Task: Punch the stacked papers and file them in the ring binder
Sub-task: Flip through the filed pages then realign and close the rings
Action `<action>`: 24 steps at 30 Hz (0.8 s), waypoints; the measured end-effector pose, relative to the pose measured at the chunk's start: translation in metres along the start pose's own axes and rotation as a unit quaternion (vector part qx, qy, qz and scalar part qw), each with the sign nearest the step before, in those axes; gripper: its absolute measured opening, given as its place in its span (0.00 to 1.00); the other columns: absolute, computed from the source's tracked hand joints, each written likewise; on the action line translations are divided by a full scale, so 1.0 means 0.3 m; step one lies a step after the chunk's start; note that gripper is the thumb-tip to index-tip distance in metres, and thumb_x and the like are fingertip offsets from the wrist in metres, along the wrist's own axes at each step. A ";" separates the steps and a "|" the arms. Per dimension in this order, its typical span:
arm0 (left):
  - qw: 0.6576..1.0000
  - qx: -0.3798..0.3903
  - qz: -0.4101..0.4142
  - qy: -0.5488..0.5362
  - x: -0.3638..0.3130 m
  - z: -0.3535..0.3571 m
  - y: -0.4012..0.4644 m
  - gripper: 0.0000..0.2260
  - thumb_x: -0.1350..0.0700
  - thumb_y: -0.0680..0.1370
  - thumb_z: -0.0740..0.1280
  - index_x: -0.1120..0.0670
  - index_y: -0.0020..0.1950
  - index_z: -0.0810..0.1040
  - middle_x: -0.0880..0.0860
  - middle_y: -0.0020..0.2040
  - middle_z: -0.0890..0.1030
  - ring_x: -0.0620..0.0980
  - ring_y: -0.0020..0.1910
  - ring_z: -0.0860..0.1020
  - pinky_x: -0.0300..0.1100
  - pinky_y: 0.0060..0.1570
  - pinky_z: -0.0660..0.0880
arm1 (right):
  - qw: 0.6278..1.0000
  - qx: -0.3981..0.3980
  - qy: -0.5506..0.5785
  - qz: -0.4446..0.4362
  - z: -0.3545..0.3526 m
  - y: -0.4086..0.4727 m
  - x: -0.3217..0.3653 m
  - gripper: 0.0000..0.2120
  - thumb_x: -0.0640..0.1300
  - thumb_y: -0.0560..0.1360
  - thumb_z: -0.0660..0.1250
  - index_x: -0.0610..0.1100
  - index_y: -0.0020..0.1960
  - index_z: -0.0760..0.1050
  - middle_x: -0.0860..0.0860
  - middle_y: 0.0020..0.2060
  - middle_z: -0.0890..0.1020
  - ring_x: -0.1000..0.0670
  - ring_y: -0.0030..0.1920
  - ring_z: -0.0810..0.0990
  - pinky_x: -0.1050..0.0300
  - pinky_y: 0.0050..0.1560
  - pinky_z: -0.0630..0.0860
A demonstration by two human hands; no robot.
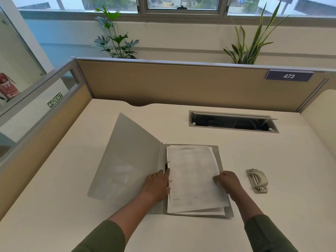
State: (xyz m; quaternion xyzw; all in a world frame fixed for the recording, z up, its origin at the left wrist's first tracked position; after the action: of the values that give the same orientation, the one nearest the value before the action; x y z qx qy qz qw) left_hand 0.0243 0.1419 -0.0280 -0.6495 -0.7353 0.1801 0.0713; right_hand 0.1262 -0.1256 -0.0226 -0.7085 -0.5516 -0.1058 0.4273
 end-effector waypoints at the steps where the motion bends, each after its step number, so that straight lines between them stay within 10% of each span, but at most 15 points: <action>1: 1.000 0.002 -0.002 -0.001 0.002 0.002 0.004 0.31 0.47 0.79 0.60 0.52 0.79 0.51 0.56 0.73 0.65 0.56 0.70 0.67 0.50 0.66 0.63 | 1.000 0.002 0.007 0.003 0.003 -0.003 -0.005 0.10 0.38 0.70 0.69 0.42 0.32 0.70 0.46 0.31 0.72 0.46 0.33 0.69 0.57 0.35 0.64; 9: 0.999 0.030 -0.007 -0.029 0.003 -0.007 0.035 0.31 0.51 0.80 0.59 0.56 0.78 0.49 0.58 0.66 0.72 0.58 0.62 0.73 0.51 0.57 0.72 | 1.000 -0.009 -0.021 -0.010 0.016 0.010 0.047 0.14 0.48 0.75 0.66 0.44 0.34 0.70 0.48 0.34 0.75 0.44 0.39 0.75 0.56 0.36 0.66; 14: 0.997 0.030 -0.021 -0.075 0.020 -0.032 0.070 0.32 0.49 0.79 0.61 0.57 0.78 0.50 0.58 0.64 0.74 0.59 0.61 0.75 0.51 0.55 0.74 | 0.998 -0.044 -0.004 -0.037 -0.002 0.039 0.120 0.19 0.55 0.78 0.63 0.42 0.61 0.77 0.46 0.60 0.80 0.43 0.61 0.77 0.54 0.58 0.69; 24: 0.988 0.059 -0.046 -0.138 0.047 -0.054 0.118 0.42 0.47 0.69 0.74 0.52 0.76 0.53 0.55 0.61 0.77 0.57 0.59 0.77 0.48 0.52 0.75 | 0.999 -0.045 0.001 -0.014 -0.006 0.054 0.097 0.11 0.40 0.72 0.64 0.43 0.33 0.66 0.44 0.31 0.69 0.45 0.34 0.67 0.55 0.34 0.63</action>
State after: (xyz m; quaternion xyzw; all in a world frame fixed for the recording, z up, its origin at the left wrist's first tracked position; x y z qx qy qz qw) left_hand 0.0607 0.1619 -0.0275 -0.5787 -0.7549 0.3081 0.0155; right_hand 0.1517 -0.1072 -0.0115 -0.7193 -0.5557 -0.1370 0.3938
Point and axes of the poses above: each hand's wrist, its own y-axis towards the middle knuckle, its own z-axis out of the palm, x = y × z, the point moved 9 cm from there along y, towards the middle knuckle
